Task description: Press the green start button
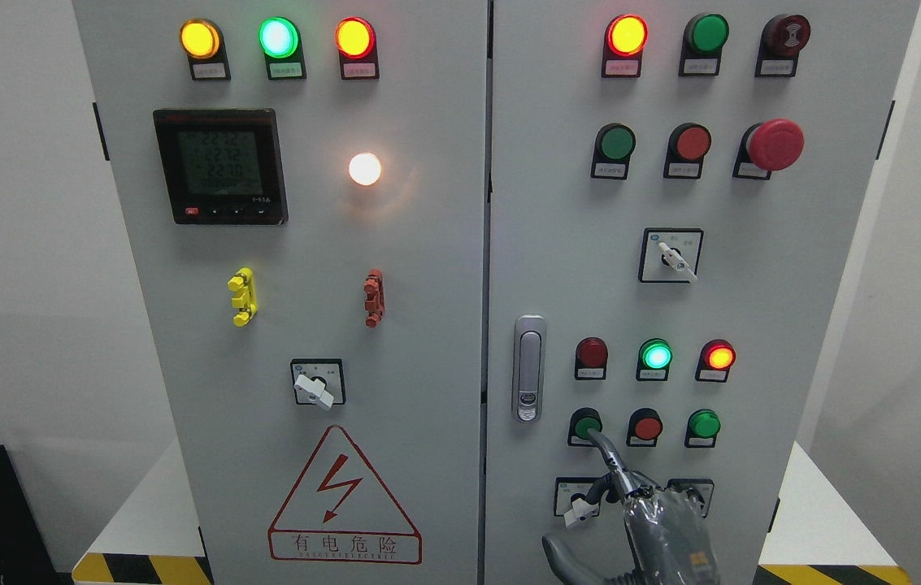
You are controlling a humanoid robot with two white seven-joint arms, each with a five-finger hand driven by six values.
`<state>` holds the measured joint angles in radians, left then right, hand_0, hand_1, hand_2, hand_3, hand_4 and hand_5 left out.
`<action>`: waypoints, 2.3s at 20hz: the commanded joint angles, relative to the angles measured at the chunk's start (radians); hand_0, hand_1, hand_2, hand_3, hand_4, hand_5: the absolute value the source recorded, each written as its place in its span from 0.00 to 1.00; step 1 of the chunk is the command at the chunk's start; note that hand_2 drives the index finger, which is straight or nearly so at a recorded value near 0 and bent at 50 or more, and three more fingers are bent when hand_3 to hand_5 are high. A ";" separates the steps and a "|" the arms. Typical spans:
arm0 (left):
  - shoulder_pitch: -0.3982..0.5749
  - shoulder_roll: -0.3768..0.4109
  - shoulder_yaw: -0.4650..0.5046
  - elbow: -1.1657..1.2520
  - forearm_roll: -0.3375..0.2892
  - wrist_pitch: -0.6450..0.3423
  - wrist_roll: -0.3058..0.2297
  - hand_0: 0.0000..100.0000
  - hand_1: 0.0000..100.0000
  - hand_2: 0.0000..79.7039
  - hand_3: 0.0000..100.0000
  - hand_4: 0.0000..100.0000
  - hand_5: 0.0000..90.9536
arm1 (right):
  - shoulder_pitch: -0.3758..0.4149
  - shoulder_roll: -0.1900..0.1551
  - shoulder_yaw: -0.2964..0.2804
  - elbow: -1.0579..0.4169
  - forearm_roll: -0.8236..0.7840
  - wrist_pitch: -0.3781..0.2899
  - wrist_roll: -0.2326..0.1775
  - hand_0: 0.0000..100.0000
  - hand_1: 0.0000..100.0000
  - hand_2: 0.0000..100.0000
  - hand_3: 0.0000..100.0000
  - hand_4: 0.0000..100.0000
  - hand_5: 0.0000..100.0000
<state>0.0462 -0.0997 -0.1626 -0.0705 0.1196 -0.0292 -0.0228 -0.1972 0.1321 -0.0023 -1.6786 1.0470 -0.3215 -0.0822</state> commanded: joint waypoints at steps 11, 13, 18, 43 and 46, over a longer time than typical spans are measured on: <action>0.000 0.000 0.000 0.000 0.000 0.000 0.000 0.12 0.56 0.00 0.00 0.00 0.00 | -0.028 0.001 -0.018 0.083 0.001 0.001 -0.005 0.11 0.15 0.00 0.61 0.64 0.74; 0.000 0.000 0.000 0.000 0.000 0.000 0.000 0.12 0.56 0.00 0.00 0.00 0.00 | -0.028 0.001 -0.018 0.085 0.001 0.001 -0.005 0.11 0.15 0.00 0.61 0.64 0.74; 0.000 0.000 0.000 0.000 0.000 0.000 0.000 0.12 0.56 0.00 0.00 0.00 0.00 | -0.028 0.001 -0.018 0.082 -0.001 -0.001 -0.007 0.11 0.15 0.00 0.61 0.64 0.74; 0.000 0.000 0.000 0.000 0.000 0.000 0.000 0.12 0.56 0.00 0.00 0.00 0.00 | 0.134 0.001 0.038 -0.124 -0.303 -0.011 -0.001 0.11 0.14 0.00 0.56 0.57 0.62; 0.000 0.000 0.002 0.000 0.000 0.000 0.000 0.12 0.56 0.00 0.00 0.00 0.00 | 0.182 0.001 0.056 -0.147 -0.382 -0.011 0.015 0.11 0.14 0.00 0.46 0.47 0.47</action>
<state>0.0461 -0.0997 -0.1626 -0.0705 0.1197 -0.0292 -0.0227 -0.0735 0.1342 0.0121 -1.7444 0.7837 -0.3338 -0.0773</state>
